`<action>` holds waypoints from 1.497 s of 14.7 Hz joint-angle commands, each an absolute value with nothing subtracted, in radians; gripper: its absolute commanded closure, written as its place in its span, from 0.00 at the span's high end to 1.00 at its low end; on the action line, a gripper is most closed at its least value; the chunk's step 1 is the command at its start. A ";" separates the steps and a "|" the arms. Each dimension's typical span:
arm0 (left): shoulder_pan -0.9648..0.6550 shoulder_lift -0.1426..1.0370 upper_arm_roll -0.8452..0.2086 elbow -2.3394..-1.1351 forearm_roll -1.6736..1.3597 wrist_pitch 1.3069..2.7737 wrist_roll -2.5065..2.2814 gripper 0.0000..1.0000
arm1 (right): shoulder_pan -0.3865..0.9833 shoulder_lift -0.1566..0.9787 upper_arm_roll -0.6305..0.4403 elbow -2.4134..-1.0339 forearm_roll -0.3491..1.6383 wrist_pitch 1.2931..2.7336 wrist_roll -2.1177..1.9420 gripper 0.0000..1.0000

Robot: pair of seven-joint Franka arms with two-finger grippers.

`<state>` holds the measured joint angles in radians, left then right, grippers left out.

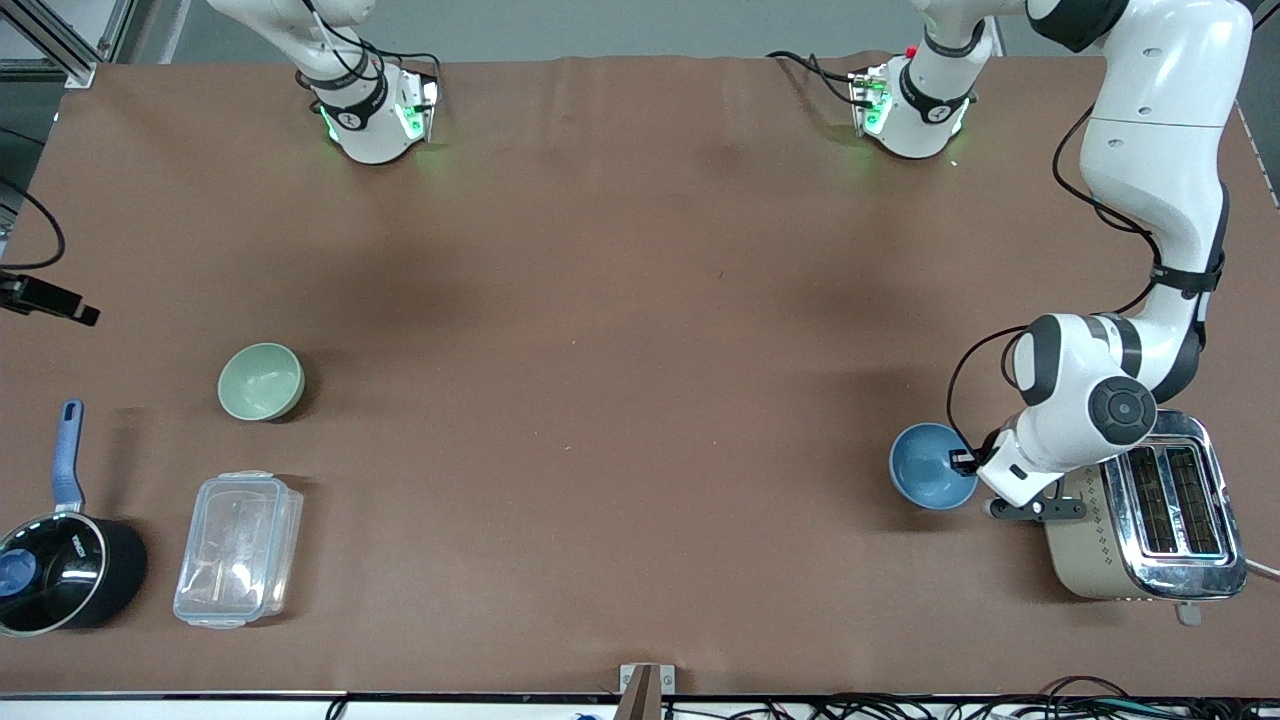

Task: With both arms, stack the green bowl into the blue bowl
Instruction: 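Grasp the blue bowl rim with the left gripper and carry it toward the table middle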

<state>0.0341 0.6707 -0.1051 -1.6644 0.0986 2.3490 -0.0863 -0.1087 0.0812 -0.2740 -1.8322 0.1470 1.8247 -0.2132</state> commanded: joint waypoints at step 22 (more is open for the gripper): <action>-0.652 0.782 -0.190 -1.505 0.112 2.359 -1.149 0.04 | -0.095 0.488 -0.322 -2.022 0.563 2.233 -0.584 0.79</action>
<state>-0.6432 0.7696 -0.1988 -1.5323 0.0990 2.3569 -1.1135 -0.1036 0.4723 -0.3195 -2.0239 0.5303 2.2324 -0.5636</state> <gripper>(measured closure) 0.956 0.181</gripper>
